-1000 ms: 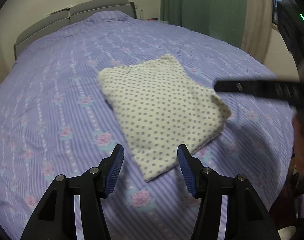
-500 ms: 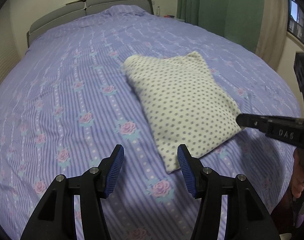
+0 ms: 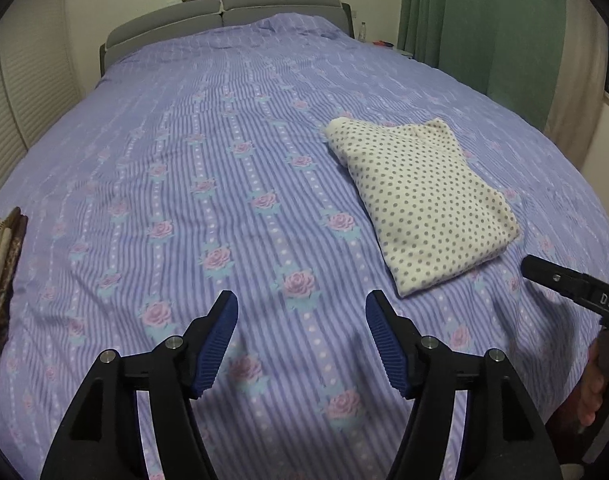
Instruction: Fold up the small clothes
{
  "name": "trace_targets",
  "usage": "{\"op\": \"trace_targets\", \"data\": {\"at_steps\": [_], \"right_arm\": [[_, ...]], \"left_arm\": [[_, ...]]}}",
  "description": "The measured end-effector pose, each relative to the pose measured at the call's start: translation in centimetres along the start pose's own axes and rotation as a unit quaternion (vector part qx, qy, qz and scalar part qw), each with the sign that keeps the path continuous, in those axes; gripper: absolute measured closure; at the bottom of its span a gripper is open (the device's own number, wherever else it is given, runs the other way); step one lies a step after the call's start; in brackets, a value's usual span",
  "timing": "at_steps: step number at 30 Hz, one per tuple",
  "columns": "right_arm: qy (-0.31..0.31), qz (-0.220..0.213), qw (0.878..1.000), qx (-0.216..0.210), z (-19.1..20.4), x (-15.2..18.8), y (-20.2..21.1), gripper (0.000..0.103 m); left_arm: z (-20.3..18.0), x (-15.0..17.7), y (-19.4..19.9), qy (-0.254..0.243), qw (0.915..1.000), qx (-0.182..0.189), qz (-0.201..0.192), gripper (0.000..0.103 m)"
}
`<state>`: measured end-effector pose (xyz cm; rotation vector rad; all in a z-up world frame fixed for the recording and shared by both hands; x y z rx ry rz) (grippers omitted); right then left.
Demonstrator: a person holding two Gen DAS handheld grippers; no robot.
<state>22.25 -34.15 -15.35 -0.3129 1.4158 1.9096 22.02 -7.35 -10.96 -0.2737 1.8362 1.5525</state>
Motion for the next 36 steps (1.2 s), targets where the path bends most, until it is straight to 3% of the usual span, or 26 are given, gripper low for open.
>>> {"op": "trace_targets", "data": {"at_steps": [4, 8, 14, 21, 24, 29, 36], "right_arm": [[-0.044, 0.021, 0.997, -0.066, 0.9, 0.9, -1.8, 0.034], [-0.095, 0.032, 0.990, -0.101, 1.0, 1.2, -3.5, 0.033], [-0.168, 0.002, 0.975, -0.145, 0.1, 0.1, -4.6, 0.024], [-0.210, -0.026, 0.966, -0.146, -0.7, -1.8, -5.4, 0.024], [-0.217, -0.028, 0.965, -0.143, -1.0, -2.4, -5.8, 0.025], [-0.215, -0.016, 0.969, -0.124, -1.6, -2.4, -6.4, 0.048], [-0.206, 0.001, 0.972, -0.114, -2.0, -2.4, -7.0, 0.063]], "left_arm": [[-0.5, -0.2, 0.6, -0.003, 1.0000, 0.003, -0.004, 0.037], [-0.9, -0.5, 0.7, -0.008, 0.9999, 0.002, -0.006, 0.037], [-0.9, -1.3, 0.7, -0.012, 0.9998, 0.003, -0.012, 0.037], [-1.1, -4.0, -1.0, -0.021, 0.9986, 0.044, -0.020, 0.035], [-1.7, -5.6, -2.4, -0.026, 0.9964, 0.079, -0.015, 0.029], [-2.6, -8.2, -5.4, -0.021, 0.9911, 0.131, 0.004, 0.028], [-2.5, -10.9, -10.3, 0.044, 0.9765, 0.205, 0.049, 0.028]]}}
Point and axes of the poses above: each gripper's, at about its wrist camera, not at the fingertips, and y roughly against the way its jaws point, z to its left, x to its underside, the point moved 5 cm from there along -y, roughly the way its jaws point, and after that the axes turned 2 degrees about x, right-handed, at the moved point
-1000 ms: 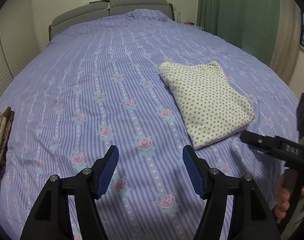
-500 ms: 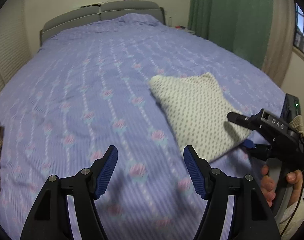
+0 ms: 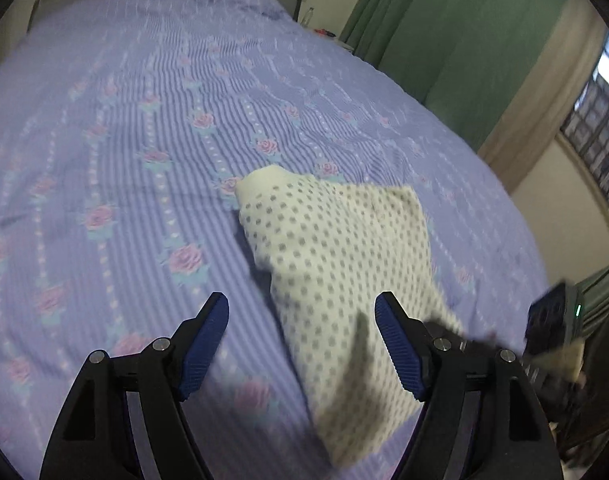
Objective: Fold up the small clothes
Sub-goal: 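Grasp the folded shirt with both tools and lift it off the bed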
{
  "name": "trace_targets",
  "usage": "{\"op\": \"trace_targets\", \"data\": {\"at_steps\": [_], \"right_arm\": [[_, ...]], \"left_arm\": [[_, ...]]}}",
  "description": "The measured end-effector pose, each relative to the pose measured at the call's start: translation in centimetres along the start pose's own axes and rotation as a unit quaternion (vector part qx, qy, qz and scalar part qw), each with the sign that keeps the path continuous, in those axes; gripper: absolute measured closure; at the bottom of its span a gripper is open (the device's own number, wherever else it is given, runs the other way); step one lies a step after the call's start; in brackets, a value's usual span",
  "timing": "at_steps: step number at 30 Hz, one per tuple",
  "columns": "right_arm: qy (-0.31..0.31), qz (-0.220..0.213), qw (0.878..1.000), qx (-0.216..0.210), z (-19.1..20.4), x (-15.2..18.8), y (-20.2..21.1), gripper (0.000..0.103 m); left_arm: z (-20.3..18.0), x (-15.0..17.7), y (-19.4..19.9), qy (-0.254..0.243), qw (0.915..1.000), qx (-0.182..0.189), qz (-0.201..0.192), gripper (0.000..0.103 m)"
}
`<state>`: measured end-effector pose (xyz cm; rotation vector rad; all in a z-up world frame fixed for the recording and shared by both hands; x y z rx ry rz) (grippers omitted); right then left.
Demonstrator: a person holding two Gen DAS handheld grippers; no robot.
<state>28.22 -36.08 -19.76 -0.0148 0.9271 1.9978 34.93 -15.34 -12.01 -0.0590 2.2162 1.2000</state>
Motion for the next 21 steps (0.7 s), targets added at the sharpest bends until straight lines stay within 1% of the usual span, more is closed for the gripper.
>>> {"op": "trace_targets", "data": {"at_steps": [3, 4, 5, 7, 8, 9, 10, 11, 14, 15, 16, 18, 20, 21], "right_arm": [[0.008, 0.000, 1.000, 0.006, -0.1, -0.1, 0.0, 0.064], [0.018, -0.001, 1.000, 0.011, 0.1, 0.0, 0.0, 0.064], [0.022, -0.001, 1.000, 0.013, 0.0, 0.3, 0.2, 0.065], [0.022, 0.000, 1.000, 0.013, 0.0, 0.3, 0.2, 0.065], [0.022, 0.000, 1.000, 0.012, 0.0, 0.2, 0.2, 0.065], [0.022, 0.001, 1.000, 0.013, 0.0, 0.1, 0.3, 0.065], [0.025, 0.001, 1.000, 0.015, 0.3, -0.1, 0.1, 0.065], [0.029, 0.001, 0.999, 0.019, 0.5, -0.2, 0.1, 0.065], [0.041, 0.002, 0.999, 0.031, 1.4, -0.3, 0.0, 0.068], [0.044, 0.002, 0.998, 0.033, 1.7, -0.4, 0.1, 0.069], [0.052, 0.002, 0.998, 0.036, 2.2, -0.4, 0.2, 0.071], [0.079, -0.003, 0.995, 0.053, 3.0, -0.4, 0.5, 0.074], [0.107, -0.011, 0.992, 0.071, 4.1, -0.3, 1.0, 0.079], [0.116, -0.014, 0.990, 0.075, 4.5, -0.3, 1.3, 0.079]], "left_arm": [[0.4, -1.0, -1.2, 0.020, 0.9995, 0.024, 0.003, 0.029], [0.5, -1.2, -1.6, 0.026, 0.9990, 0.035, 0.006, 0.033], [0.6, -1.4, -2.2, 0.033, 0.9982, 0.047, 0.015, 0.039], [0.7, -1.4, -3.5, 0.048, 0.9958, 0.064, 0.043, 0.044], [0.7, -1.3, -4.1, 0.049, 0.9952, 0.067, 0.053, 0.045], [0.5, -1.2, -4.6, 0.043, 0.9958, 0.057, 0.058, 0.046], [0.3, -1.2, -4.7, 0.035, 0.9964, 0.049, 0.059, 0.052], [-0.1, -1.2, -4.7, 0.019, 0.9972, 0.038, 0.061, 0.059], [-1.6, -1.1, -3.9, -0.039, 0.9980, 0.003, 0.050, 0.067], [-2.4, -1.0, -3.5, -0.066, 0.9967, -0.014, 0.044, 0.068], [-2.8, -0.8, -3.0, -0.084, 0.9953, -0.025, 0.039, 0.070], [-3.7, -0.8, -2.5, -0.109, 0.9926, -0.044, 0.031, 0.072], [-4.2, -0.9, -1.9, -0.120, 0.9911, -0.052, 0.024, 0.074], [-4.6, -0.9, -1.5, -0.125, 0.9903, -0.057, 0.019, 0.074]]}}
Point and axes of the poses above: each gripper's, at about its wrist camera, not at the fingertips, and y roughly against the way its jaws point, z to its left, x to its underside, the point moved 5 cm from there along -y, roughly the way its jaws point, and after that the axes turned 2 degrees about x, right-handed, at the moved point
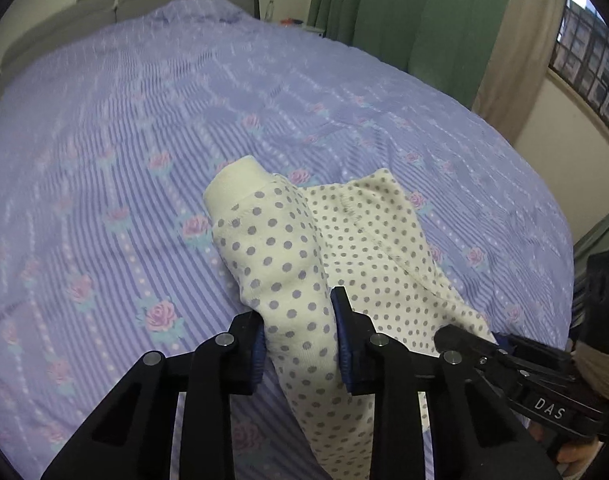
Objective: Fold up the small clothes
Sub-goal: 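Grasp the folded shirt with both tools and lift it off the bed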
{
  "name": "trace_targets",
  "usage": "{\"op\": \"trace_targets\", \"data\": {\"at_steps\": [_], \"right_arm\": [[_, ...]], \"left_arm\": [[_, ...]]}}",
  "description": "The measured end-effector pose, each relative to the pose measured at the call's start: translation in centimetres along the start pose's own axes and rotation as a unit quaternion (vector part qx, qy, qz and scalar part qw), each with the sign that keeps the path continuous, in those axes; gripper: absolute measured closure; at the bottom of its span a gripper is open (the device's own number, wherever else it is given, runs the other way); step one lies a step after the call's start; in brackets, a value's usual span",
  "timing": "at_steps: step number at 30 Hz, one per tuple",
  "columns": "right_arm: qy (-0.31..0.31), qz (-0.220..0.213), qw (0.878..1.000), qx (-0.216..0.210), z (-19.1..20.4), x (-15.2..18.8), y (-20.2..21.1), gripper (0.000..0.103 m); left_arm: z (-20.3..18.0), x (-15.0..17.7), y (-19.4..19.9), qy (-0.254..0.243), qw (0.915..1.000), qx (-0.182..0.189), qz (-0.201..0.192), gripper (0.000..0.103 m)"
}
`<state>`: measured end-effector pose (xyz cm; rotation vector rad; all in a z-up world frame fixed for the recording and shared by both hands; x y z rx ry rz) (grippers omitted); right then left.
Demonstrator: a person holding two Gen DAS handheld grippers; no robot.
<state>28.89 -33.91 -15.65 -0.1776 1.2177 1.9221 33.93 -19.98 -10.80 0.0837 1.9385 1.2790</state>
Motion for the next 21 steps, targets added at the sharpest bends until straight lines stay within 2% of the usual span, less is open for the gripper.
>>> {"op": "trace_targets", "data": {"at_steps": [6, 13, 21], "right_arm": [[0.036, -0.020, 0.999, 0.003, 2.0, -0.4, 2.7, 0.080], [0.070, -0.049, 0.996, -0.021, 5.1, 0.1, 6.9, 0.080], [0.120, -0.074, 0.989, -0.054, 10.3, 1.8, 11.4, 0.080]], "left_arm": [[-0.6, 0.1, 4.1, -0.012, 0.9994, -0.012, -0.031, 0.075], [-1.1, 0.7, 10.5, -0.023, 0.9964, -0.036, -0.074, 0.075], [-1.0, 2.8, 18.8, -0.024, 0.9886, -0.078, -0.127, 0.075]]}}
Point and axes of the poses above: each gripper's, at about its wrist camera, not at the fingertips, and y roughly against the way its jaws point, z to its left, x to its underside, the point moved 5 cm from there along -y, roughly the way its jaws point, and after that the axes turned 2 degrees about x, right-handed, at the moved point
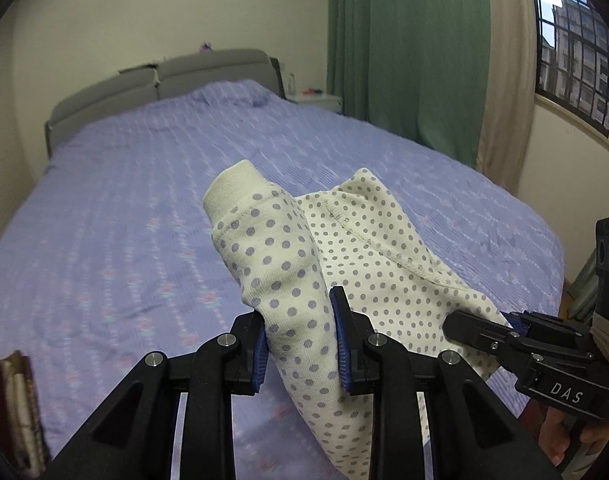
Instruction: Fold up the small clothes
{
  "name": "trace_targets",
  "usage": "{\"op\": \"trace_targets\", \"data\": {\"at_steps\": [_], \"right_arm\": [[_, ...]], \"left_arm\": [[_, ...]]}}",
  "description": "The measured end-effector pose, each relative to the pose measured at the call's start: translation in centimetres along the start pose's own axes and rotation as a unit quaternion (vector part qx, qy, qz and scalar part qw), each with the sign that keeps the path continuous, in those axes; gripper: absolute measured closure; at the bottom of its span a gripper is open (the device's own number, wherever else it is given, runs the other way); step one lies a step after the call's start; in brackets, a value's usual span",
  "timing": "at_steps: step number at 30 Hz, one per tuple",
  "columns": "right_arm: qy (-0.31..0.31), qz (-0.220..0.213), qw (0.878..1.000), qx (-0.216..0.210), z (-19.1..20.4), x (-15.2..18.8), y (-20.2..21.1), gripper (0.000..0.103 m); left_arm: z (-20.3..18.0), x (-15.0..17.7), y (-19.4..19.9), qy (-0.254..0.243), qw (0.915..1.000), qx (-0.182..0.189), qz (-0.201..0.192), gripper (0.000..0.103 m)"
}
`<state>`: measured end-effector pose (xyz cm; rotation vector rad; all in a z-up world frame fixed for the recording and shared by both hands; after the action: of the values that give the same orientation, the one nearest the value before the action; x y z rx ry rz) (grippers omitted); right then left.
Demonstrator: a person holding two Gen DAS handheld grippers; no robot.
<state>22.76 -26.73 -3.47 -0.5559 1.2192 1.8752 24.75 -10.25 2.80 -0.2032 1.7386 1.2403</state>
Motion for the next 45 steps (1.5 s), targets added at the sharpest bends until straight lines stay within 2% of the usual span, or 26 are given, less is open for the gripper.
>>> {"op": "trace_targets", "data": {"at_steps": [6, 11, 20, 26, 32, 38, 45], "right_arm": [[0.044, -0.012, 0.998, -0.030, 5.3, 0.1, 1.8, 0.080], [0.079, -0.015, 0.995, -0.060, 10.5, 0.7, 2.4, 0.080], [0.129, -0.002, 0.982, -0.138, 22.6, 1.7, 0.7, 0.080], [0.158, 0.026, 0.971, -0.179, 30.7, 3.2, -2.4, 0.080], [0.170, 0.055, 0.963, -0.203, 37.7, 5.1, -6.0, 0.080], [0.170, 0.074, 0.960, -0.212, 42.9, 7.2, -8.7, 0.080], [0.180, 0.084, 0.960, -0.198, 46.6, 8.6, -11.8, 0.080]], "left_arm": [[2.8, 1.1, 6.1, 0.010, 0.9987, -0.042, -0.028, 0.075], [6.7, 2.3, 11.0, 0.032, 0.9956, -0.073, -0.048, 0.075], [16.6, 3.9, 19.9, 0.057, 0.9841, -0.159, -0.057, 0.075], [24.9, 5.7, 23.8, 0.079, 0.9788, -0.185, -0.037, 0.075], [31.3, 7.2, 24.9, 0.069, 0.9758, -0.207, -0.006, 0.075], [36.5, 7.6, 24.5, 0.077, 0.9734, -0.216, 0.007, 0.076], [41.7, 8.3, 22.6, 0.085, 0.9741, -0.209, 0.017, 0.076]]}}
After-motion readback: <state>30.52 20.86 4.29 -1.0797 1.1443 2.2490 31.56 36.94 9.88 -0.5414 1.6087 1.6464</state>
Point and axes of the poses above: each gripper's, at about its wrist camera, not at the fingertips, and y roughly against the way its jaws point, z to its left, x to its underside, the point moved 5 cm from there along -y, roughly the way its jaws point, and after that the axes turned 2 degrees about x, right-handed, at the moved point
